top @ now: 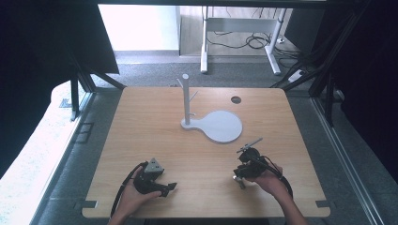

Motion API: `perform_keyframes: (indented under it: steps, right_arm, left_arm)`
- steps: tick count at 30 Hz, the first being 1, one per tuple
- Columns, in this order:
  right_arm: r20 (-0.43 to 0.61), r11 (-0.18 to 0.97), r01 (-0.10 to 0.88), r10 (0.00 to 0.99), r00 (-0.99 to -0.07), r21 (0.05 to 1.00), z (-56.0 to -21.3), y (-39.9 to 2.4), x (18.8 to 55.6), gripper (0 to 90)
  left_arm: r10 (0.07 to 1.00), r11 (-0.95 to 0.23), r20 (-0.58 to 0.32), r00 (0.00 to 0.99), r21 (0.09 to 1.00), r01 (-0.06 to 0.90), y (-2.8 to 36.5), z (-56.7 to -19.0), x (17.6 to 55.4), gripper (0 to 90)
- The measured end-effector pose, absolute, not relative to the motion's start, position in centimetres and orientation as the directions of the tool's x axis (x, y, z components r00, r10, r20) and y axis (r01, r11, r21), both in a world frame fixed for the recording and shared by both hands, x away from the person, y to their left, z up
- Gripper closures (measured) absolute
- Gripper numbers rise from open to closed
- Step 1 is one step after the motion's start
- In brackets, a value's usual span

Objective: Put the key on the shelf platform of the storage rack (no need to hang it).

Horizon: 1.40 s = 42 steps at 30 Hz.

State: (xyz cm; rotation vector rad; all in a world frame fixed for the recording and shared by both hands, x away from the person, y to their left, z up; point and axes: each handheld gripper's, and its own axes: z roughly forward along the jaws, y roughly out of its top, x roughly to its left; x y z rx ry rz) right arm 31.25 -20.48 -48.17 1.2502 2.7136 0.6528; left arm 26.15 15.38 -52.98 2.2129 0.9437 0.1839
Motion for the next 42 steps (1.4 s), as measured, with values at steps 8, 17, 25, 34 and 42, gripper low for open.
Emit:
perform_keyframes:
  steps: [8, 17, 25, 34, 42]
  right_arm:
    - [0.111, 0.576, 0.718, 0.745, -0.658, 0.391, -48.9, -20.2, 31.6, 72.4]
    - [0.12, 0.575, 0.731, 0.75, -0.651, 0.368, -49.5, -19.9, 32.1, 72.7]
    - [0.131, 0.58, 0.738, 0.748, -0.65, 0.346, -50.0, -19.5, 32.4, 77.3]
    - [0.135, 0.588, 0.74, 0.746, -0.652, 0.325, -50.1, -19.4, 32.7, 80.9]
    - [0.144, 0.606, 0.741, 0.738, -0.659, 0.288, -50.0, -19.3, 33.1, 84.4]
  left_arm:
    - [0.677, -0.478, -0.141, 0.723, 0.663, 0.576, 15.4, -53.0, 26.1, 22.7]
    - [0.674, -0.484, -0.144, 0.725, 0.655, 0.58, 15.3, -53.1, 26.1, 22.5]
    - [0.671, -0.493, -0.14, 0.728, 0.65, 0.579, 15.2, -53.1, 26.1, 22.5]
    - [0.667, -0.503, -0.14, 0.732, 0.64, 0.581, 15.1, -53.2, 26.1, 22.4]
    - [0.667, -0.504, -0.143, 0.731, 0.636, 0.585, 15.2, -53.2, 26.2, 22.3]
